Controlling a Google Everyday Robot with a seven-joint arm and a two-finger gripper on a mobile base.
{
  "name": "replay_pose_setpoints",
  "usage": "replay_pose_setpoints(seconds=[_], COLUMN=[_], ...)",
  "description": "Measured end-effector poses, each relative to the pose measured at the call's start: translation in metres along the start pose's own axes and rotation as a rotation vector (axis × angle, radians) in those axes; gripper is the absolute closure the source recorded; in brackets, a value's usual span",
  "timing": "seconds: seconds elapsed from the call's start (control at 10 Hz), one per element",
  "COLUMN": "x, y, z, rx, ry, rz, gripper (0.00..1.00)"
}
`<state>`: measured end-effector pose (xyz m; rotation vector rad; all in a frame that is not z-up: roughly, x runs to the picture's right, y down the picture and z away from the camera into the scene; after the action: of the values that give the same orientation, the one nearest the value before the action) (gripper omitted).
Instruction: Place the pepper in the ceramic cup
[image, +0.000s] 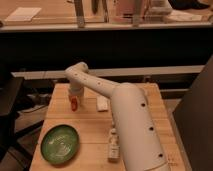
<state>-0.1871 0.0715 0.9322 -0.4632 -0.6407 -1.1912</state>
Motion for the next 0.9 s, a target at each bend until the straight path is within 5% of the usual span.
replay_pose_setpoints(seconds=[0.2,0.4,0.9], x=[0.0047,0.0034,0.0033], y=[0.0093,0.0069,0.008], z=[-0.01,-0.0071,-0.0056], rx=[-0.005,-0.018,-0.023], ry=[0.007,0.01,0.009], rz=[0.019,0.01,-0.028], gripper=[0.91,0.91,0.41])
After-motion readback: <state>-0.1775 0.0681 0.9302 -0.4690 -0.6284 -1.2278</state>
